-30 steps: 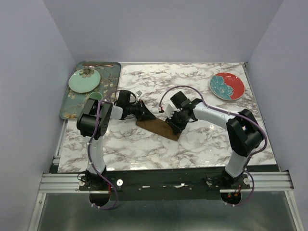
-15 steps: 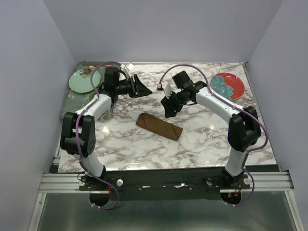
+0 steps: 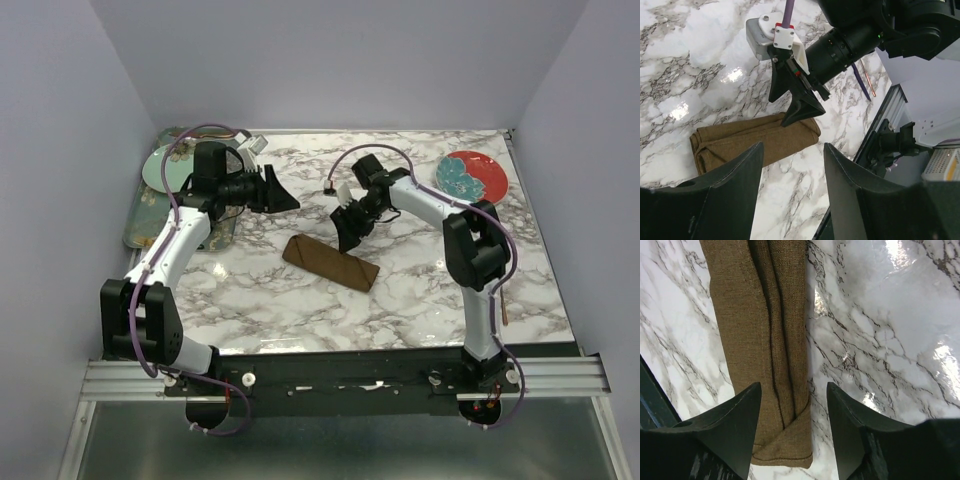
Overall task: Fold the napkin into a case and place the utensils inside
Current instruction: Pick up the smaller rectangle-folded napkin from the center of the board.
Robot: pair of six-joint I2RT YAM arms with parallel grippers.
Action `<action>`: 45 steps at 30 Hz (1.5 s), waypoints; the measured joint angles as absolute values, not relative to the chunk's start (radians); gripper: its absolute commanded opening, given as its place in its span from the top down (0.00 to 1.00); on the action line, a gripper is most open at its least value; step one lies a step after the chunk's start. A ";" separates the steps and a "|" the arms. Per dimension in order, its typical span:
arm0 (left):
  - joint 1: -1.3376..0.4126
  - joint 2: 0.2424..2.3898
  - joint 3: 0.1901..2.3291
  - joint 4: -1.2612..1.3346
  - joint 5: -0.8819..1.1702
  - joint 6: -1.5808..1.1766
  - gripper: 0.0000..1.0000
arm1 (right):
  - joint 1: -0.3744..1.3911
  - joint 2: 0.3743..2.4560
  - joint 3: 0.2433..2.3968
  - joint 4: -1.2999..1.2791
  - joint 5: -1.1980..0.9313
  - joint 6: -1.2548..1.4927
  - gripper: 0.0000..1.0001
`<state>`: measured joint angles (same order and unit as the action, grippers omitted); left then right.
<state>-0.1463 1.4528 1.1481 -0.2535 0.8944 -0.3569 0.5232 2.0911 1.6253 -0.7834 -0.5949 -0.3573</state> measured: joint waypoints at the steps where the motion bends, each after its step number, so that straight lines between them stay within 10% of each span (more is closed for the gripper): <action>1: -0.146 1.446 1.146 -0.263 0.893 -0.348 0.39 | 0.521 2.102 1.629 -0.787 -0.599 -0.360 0.37; 23: -0.146 1.432 1.121 -0.326 0.830 -0.315 0.39 | 0.479 2.263 1.733 -0.967 -0.809 -0.426 0.44; 29: -0.146 1.433 1.121 -0.326 0.822 -0.315 0.39 | 0.479 2.276 1.733 -0.981 -0.816 -0.433 0.65; 33: -0.146 1.433 1.121 -0.326 0.818 -0.318 0.40 | 0.478 2.283 1.733 -0.982 -0.813 -0.436 0.99; 45: -0.121 1.433 1.114 -0.324 0.794 -0.340 0.39 | 0.463 2.222 1.734 -0.990 -0.767 -0.448 0.99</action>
<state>-0.1211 1.4326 1.1145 -0.3237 0.7940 -0.3405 0.4633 2.2223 1.7344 -0.9901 -0.7673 -0.4480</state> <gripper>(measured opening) 0.607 0.013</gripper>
